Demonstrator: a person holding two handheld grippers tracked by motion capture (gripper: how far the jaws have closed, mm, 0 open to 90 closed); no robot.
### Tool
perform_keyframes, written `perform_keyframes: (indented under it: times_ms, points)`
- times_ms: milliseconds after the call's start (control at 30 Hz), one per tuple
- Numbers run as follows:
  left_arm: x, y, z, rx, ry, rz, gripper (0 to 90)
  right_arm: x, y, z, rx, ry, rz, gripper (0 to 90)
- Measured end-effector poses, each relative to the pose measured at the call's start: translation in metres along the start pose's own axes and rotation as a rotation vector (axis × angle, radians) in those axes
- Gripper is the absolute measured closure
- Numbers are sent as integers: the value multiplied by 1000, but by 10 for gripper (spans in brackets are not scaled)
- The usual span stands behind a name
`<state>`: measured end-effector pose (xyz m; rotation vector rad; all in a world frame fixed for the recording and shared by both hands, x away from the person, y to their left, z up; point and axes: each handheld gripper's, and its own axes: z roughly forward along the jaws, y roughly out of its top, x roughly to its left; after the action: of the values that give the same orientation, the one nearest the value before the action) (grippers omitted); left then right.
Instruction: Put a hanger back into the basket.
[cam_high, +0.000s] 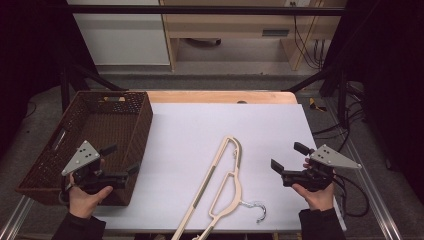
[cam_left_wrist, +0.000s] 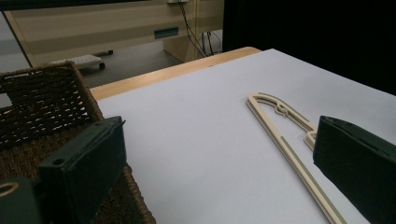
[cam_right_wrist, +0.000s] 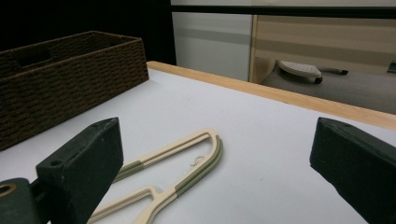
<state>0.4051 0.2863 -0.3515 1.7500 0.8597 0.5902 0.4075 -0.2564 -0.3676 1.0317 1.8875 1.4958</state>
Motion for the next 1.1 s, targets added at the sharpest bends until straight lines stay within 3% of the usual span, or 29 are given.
perform_keyframes:
  times_ms: [133,500,833,967,1100]
  points:
    - [0,0,0,0,1,3,26,1,0,0,-3,3,-8,36]
    - [3,-4,1,16,2,5,27,15,-7,16,77,58,-34,55]
    - [1,-4,2,22,3,12,28,35,-24,30,240,153,-88,85]
    - [1,-4,2,23,3,9,28,44,-32,34,287,185,-117,119]
    - [0,-4,3,26,1,14,28,49,-40,40,323,213,-116,164]
